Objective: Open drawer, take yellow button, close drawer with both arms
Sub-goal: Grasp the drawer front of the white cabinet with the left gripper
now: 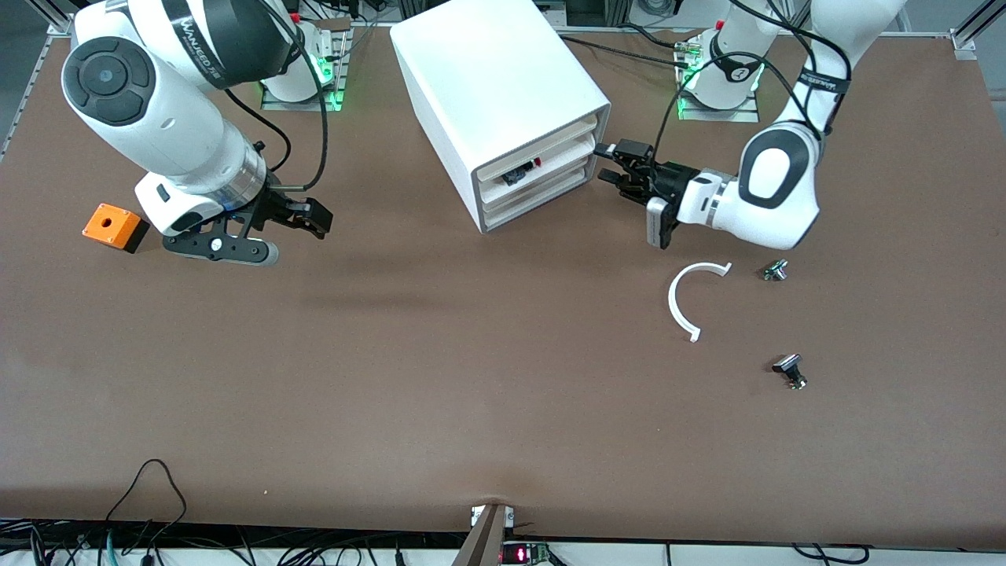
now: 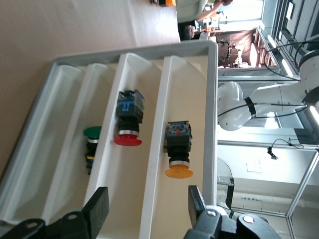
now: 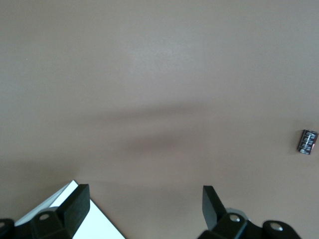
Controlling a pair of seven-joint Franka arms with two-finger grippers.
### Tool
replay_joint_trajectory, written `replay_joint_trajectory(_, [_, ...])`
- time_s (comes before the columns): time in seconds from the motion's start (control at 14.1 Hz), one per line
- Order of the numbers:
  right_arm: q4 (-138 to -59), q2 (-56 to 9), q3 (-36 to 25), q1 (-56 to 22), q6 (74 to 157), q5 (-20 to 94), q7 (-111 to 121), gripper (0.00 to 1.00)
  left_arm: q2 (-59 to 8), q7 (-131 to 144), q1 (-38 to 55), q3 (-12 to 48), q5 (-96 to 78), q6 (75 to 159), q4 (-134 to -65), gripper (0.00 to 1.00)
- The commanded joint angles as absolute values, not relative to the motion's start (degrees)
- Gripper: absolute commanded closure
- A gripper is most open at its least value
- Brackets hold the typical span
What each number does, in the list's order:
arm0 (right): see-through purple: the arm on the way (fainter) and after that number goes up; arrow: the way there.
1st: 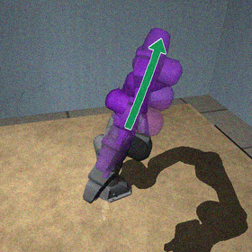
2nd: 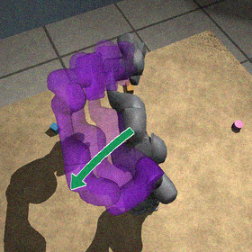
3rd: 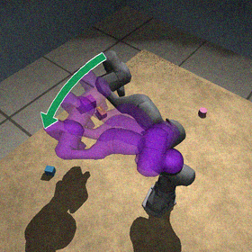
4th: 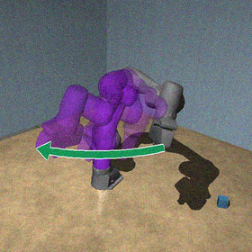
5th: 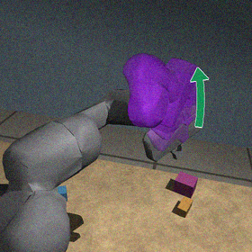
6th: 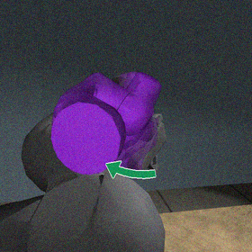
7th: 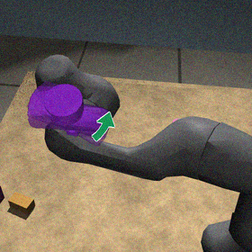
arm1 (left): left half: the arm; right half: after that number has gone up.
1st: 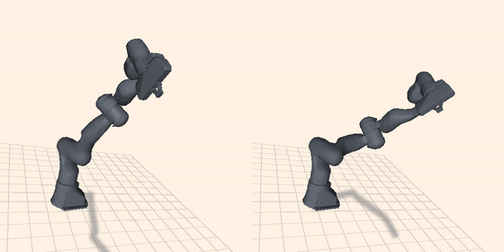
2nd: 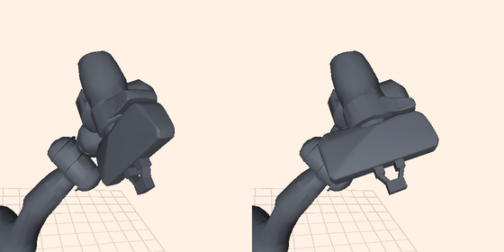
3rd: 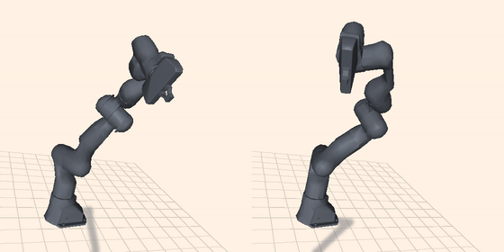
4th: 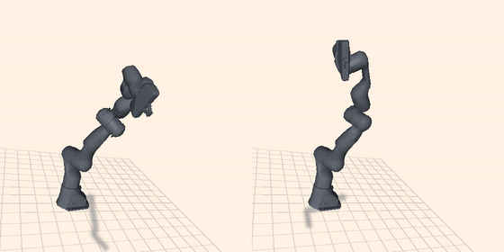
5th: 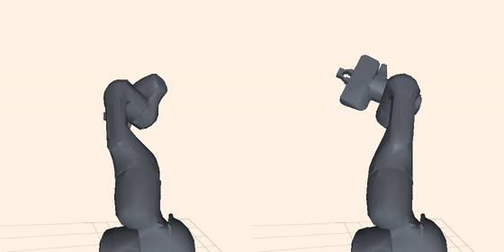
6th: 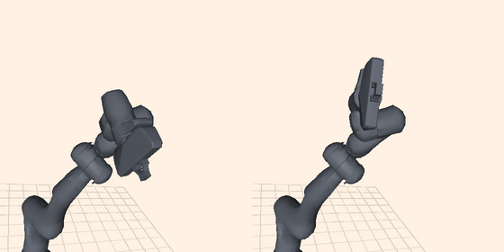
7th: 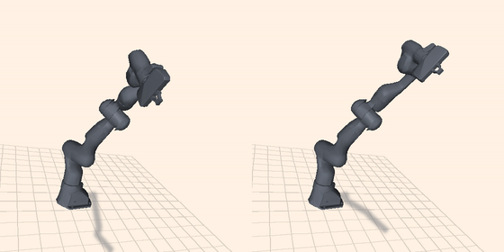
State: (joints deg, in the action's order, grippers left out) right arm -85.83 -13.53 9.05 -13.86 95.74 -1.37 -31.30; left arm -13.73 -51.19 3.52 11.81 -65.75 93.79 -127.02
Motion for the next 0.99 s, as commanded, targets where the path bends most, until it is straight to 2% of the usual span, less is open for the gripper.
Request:
replay_joint_trajectory(0.0, [-83.2,-14.9,8.8,-15.6,95.0,-1.1,-35.0,0.00,-10.3,-52.6,2.7,14.3,-67.3,95.2,-130.5,0.36])
replay_joint_trajectory(0.35, [-81.9,-16.3,8.8,-17.2,95.0,-1.2,-35.8,0.00,-8.9,-53.3,2.7,18.7,-68.3,101.7,-135.2,0.37])
replay_joint_trajectory(0.64, [-79.7,-18.1,8.8,-18.8,95.0,-1.2,-38.1,0.00,-8.4,-53.3,2.7,22.2,-70.0,105.0,-136.4,0.39])
replay_joint_trajectory(0.71, [-78.8,-18.5,8.8,-18.9,94.8,-1.2,-38.1,0.00,-8.4,-53.6,2.7,23.0,-70.0,106.1,-137.0,0.42])
replay_joint_trajectory(0.78, [-78.2,-19.0,8.8,-18.9,94.6,-1.2,-38.1,0.00,-8.4,-54.0,2.7,23.8,-70.0,107.4,-137.0,0.52])
replay_joint_trajectory(0.85, [-78.0,-19.2,8.8,-18.9,94.6,-1.2,-38.1,0.00,-8.6,-54.5,2.7,24.3,-69.9,107.9,-137.0,0.78])
replay_joint_trajectory(0.92, [-78.0,-19.3,8.8,-19.0,94.4,-1.2,-38.2,0.00,-8.6,-54.5,2.6,24.3,-69.9,108.0,-136.8,0.97])
